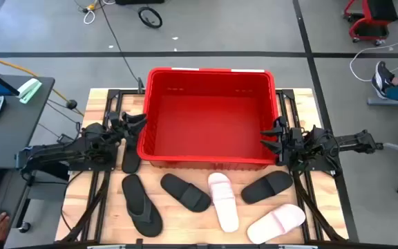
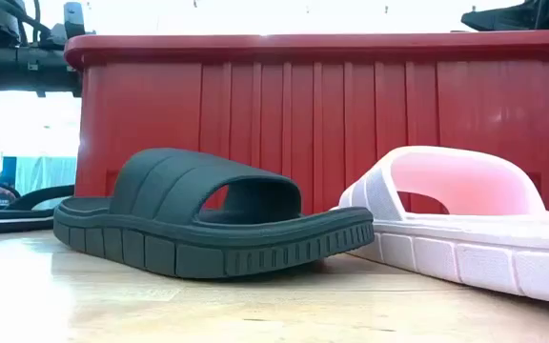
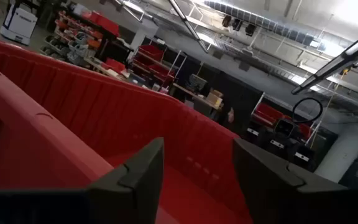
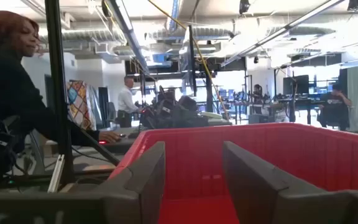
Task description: Pick and place slides into bin
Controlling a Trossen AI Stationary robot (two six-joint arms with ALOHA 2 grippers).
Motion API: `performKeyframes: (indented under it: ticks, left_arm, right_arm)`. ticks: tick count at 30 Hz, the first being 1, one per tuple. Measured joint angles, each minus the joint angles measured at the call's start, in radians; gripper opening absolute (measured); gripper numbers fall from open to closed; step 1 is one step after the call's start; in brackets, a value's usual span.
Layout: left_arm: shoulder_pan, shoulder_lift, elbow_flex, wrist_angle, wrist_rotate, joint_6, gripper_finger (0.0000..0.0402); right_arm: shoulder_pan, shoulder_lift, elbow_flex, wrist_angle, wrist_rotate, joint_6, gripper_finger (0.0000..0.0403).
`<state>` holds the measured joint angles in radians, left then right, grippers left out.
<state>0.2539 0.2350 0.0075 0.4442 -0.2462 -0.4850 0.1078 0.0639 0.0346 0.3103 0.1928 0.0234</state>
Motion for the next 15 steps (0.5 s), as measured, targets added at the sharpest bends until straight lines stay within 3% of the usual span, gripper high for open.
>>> performKeyframes:
  ticks: [15]
  left_arm:
    - [0.000, 0.000, 0.000, 0.000, 0.000, 0.000, 0.0194]
  right_arm:
    - [0.000, 0.000, 0.000, 0.000, 0.000, 0.000, 0.0165]
